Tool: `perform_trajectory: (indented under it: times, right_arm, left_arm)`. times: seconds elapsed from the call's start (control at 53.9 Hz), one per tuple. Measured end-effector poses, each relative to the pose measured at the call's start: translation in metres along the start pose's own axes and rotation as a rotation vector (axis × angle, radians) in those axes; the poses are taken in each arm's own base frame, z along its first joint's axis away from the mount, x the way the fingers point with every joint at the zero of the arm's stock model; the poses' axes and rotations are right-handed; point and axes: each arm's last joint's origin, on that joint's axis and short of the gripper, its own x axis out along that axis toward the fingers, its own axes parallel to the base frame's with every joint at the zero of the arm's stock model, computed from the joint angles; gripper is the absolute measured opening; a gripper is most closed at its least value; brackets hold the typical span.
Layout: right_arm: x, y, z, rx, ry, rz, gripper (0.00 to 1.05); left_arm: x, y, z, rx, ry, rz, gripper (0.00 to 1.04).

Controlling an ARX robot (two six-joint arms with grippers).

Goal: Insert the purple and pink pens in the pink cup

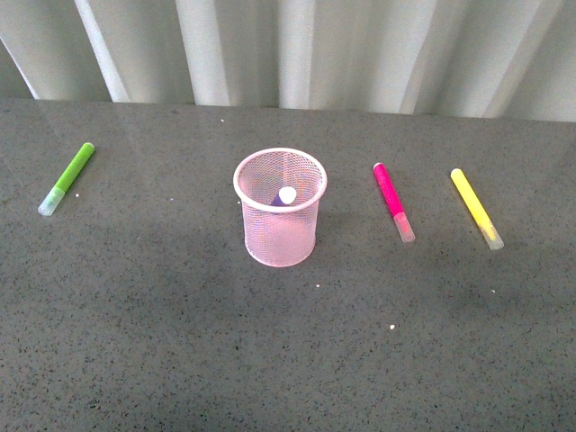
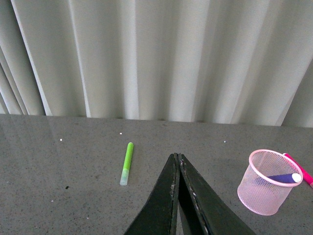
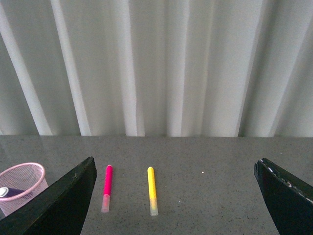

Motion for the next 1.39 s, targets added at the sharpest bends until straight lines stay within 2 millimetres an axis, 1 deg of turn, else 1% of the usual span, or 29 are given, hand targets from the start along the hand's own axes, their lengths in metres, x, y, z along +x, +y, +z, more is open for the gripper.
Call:
perform_trajectory:
  times: [0.019, 0.093, 0.111, 0.167, 0.223, 0.408, 0.482, 0.519, 0.538, 0.557, 0.612, 0.649, 0.686, 0.724, 0.742, 0.761, 0.798, 0.816, 0.835, 0.853, 0.872, 0.891, 0.928, 0.965, 1.02, 1.058, 1.169, 1.317, 1.391]
  right_arm:
    - [0.000, 0.000, 0.000, 0.000, 0.000, 0.000, 0.98]
    - [0.000, 0.000, 0.000, 0.000, 0.000, 0.000, 0.98]
    - [0.000, 0.000, 0.000, 0.000, 0.000, 0.000, 0.98]
    - [0.000, 0.000, 0.000, 0.000, 0.000, 0.000, 0.98]
    - [0.000, 0.000, 0.000, 0.000, 0.000, 0.000, 0.98]
    - [0.000, 0.000, 0.000, 0.001, 0.002, 0.003, 0.98]
    - [0.003, -0.001, 0.001, 0.037, 0.090, 0.091, 0.98]
    - [0.007, -0.002, 0.009, 0.066, 0.108, 0.120, 0.98]
    - [0.012, -0.004, 0.021, 0.079, 0.090, 0.119, 0.98]
    - [0.016, -0.006, 0.030, 0.085, 0.070, 0.112, 0.98]
    - [0.036, -0.011, 0.072, 0.084, -0.051, 0.065, 0.98]
    - [0.048, -0.013, 0.092, 0.067, -0.118, 0.039, 0.98]
    - [0.059, -0.013, 0.104, 0.056, -0.163, 0.019, 0.98]
    - [0.081, -0.013, 0.121, 0.049, -0.197, 0.006, 0.98]
    - [0.097, -0.013, 0.128, 0.039, -0.200, -0.025, 0.98]
    - [0.108, -0.013, 0.131, 0.032, -0.203, -0.044, 0.98]
    - [0.140, -0.012, 0.133, 0.020, -0.148, -0.083, 0.98]
    - [0.160, -0.010, 0.130, 0.015, -0.082, -0.096, 0.98]
    - [0.174, -0.008, 0.126, 0.005, -0.042, -0.106, 0.98]
    - [0.195, -0.006, 0.117, -0.010, 0.029, -0.122, 0.98]
    - [0.208, -0.004, 0.111, -0.016, 0.086, -0.126, 0.98]
    - [0.228, 0.001, 0.098, -0.029, 0.176, -0.123, 0.98]
    - [0.257, 0.012, 0.075, -0.048, 0.316, -0.103, 0.98]
    - [0.280, 0.024, 0.051, -0.075, 0.446, -0.083, 0.98]
    - [0.301, 0.043, 0.019, -0.106, 0.594, -0.036, 0.98]
    - [0.311, 0.056, -0.001, -0.128, 0.680, -0.015, 0.98]
    - [0.326, 0.088, -0.042, -0.148, 0.849, 0.033, 0.98]
    - [0.330, 0.112, -0.080, -0.121, 0.980, 0.050, 0.98]
    - [0.331, 0.118, -0.090, -0.111, 0.999, 0.050, 0.98]
  left_arm:
    - [0.000, 0.000, 0.000, 0.000, 0.000, 0.000, 0.09]
    - [0.000, 0.000, 0.000, 0.000, 0.000, 0.000, 0.23]
    - [0.000, 0.000, 0.000, 0.000, 0.000, 0.000, 0.28]
    - [0.000, 0.000, 0.000, 0.000, 0.000, 0.000, 0.39]
    - [0.000, 0.000, 0.000, 0.000, 0.000, 0.000, 0.46]
    - [0.000, 0.000, 0.000, 0.000, 0.000, 0.000, 0.77]
    - [0.000, 0.000, 0.000, 0.000, 0.000, 0.000, 0.89]
    - [0.000, 0.000, 0.000, 0.000, 0.000, -0.001, 0.96]
    - [0.000, 0.000, 0.000, 0.001, 0.000, -0.001, 1.00]
    - [0.000, 0.000, 0.000, 0.003, 0.000, 0.000, 0.99]
    - [0.000, 0.000, 0.000, 0.003, 0.000, 0.000, 0.98]
    - [0.000, 0.000, 0.000, 0.003, 0.000, 0.000, 0.98]
    - [0.000, 0.000, 0.000, 0.003, 0.000, 0.000, 0.98]
    - [0.000, 0.000, 0.000, 0.003, 0.000, 0.000, 0.98]
    - [0.000, 0.000, 0.000, 0.003, 0.000, 0.000, 0.98]
    - [0.000, 0.000, 0.000, 0.003, 0.000, 0.000, 0.98]
    - [0.000, 0.000, 0.000, 0.003, 0.000, 0.000, 0.98]
    - [0.000, 0.000, 0.000, 0.003, 0.000, 0.000, 0.98]
    - [0.000, 0.000, 0.000, 0.003, 0.000, 0.000, 0.98]
    - [0.000, 0.000, 0.000, 0.003, 0.000, 0.000, 0.98]
    - [0.000, 0.000, 0.000, 0.003, 0.000, 0.000, 0.98]
    - [0.000, 0.000, 0.000, 0.003, 0.000, 0.000, 0.98]
    - [0.000, 0.000, 0.000, 0.003, 0.000, 0.000, 0.98]
    - [0.000, 0.000, 0.000, 0.003, 0.000, 0.000, 0.98]
    - [0.000, 0.000, 0.000, 0.003, 0.000, 0.000, 0.98]
    - [0.000, 0.000, 0.000, 0.003, 0.000, 0.000, 0.98]
    - [0.000, 0.000, 0.000, 0.003, 0.000, 0.000, 0.98]
    - [0.000, 0.000, 0.000, 0.003, 0.000, 0.000, 0.98]
    - [0.000, 0.000, 0.000, 0.003, 0.000, 0.000, 0.98]
